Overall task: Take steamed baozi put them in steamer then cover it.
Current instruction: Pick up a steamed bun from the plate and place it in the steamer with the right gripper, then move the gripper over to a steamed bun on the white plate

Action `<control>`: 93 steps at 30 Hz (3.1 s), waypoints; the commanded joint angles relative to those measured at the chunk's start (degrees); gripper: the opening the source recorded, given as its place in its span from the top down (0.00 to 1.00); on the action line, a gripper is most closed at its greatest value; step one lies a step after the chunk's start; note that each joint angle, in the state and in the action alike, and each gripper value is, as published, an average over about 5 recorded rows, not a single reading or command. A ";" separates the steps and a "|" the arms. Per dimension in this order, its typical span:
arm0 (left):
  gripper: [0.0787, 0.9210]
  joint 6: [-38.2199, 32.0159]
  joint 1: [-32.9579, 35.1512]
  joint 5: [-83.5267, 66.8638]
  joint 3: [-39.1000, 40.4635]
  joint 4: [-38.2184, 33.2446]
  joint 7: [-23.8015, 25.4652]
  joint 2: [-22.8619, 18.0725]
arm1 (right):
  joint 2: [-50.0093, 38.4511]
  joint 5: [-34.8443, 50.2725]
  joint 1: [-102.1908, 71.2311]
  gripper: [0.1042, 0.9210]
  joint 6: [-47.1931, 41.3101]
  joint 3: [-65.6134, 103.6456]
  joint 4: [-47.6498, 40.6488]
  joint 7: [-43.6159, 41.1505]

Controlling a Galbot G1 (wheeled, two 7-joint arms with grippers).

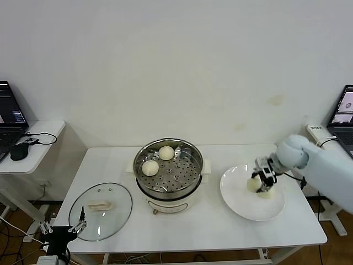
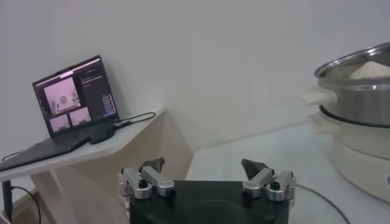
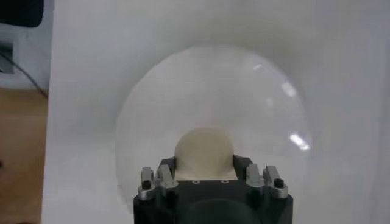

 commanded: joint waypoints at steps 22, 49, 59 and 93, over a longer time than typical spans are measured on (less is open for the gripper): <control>0.12 0.14 -1.18 -1.45 -2.24 0.83 -0.10 -0.38 | 35.97 14.13 21.34 0.40 7.65 -20.39 -3.74 5.33; 0.12 -0.02 -1.83 -1.68 -2.15 1.32 -0.60 -1.05 | 38.71 4.36 17.93 0.39 20.79 -25.63 -7.49 3.30; 0.12 -0.12 -1.86 -1.75 -2.14 1.41 -0.71 -1.06 | 37.34 5.54 19.62 0.17 20.79 -23.51 -7.70 4.46; 0.12 0.53 -1.28 -0.91 -1.34 0.23 0.07 1.01 | -11.00 -7.13 -12.95 0.12 3.89 10.31 1.17 -0.40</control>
